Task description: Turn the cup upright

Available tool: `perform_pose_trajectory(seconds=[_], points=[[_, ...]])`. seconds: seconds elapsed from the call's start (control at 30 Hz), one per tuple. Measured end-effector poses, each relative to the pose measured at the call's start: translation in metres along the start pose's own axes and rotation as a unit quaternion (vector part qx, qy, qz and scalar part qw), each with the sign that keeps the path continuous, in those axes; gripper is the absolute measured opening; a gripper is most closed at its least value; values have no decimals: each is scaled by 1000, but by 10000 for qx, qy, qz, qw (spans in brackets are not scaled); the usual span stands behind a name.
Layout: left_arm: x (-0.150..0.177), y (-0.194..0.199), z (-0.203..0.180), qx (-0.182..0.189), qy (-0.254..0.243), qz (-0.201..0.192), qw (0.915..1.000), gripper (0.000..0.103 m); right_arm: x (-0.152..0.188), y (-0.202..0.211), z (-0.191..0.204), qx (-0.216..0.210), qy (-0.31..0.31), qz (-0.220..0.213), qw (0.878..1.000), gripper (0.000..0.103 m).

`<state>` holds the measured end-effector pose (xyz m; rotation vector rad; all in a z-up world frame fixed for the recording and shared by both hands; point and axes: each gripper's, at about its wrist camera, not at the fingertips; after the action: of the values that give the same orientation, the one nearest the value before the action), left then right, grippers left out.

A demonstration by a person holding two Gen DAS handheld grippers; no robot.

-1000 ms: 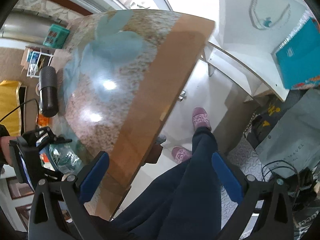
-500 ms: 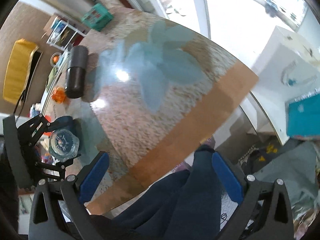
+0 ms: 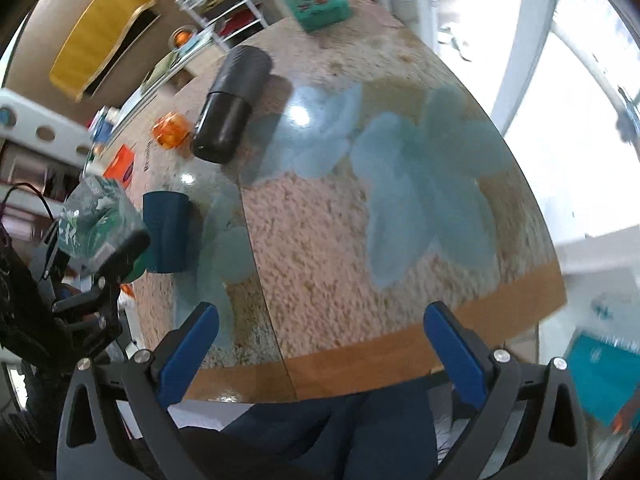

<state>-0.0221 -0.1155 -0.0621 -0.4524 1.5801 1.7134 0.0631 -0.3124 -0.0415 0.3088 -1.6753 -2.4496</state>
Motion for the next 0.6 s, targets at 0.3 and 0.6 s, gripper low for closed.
perform_pose_trajectory(seconds=[0.3, 0.6], points=[[27, -32, -1, -1309, 1708, -203, 9764, 68, -18, -24, 2, 30, 808, 271, 9964, 103], [48, -58, -6, -1921, 2371, -318, 9518, 68, -29, -38, -8, 183, 1284, 442, 9906, 103]])
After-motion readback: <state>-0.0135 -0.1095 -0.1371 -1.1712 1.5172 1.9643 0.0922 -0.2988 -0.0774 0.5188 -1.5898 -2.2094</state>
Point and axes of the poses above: each gripper's, at about its wrist camera, not at the fingertips, and y roughly against the way its jaws point, z to its left, x to its underside, and after that the axes turned 6 degrees about -y, right-handed
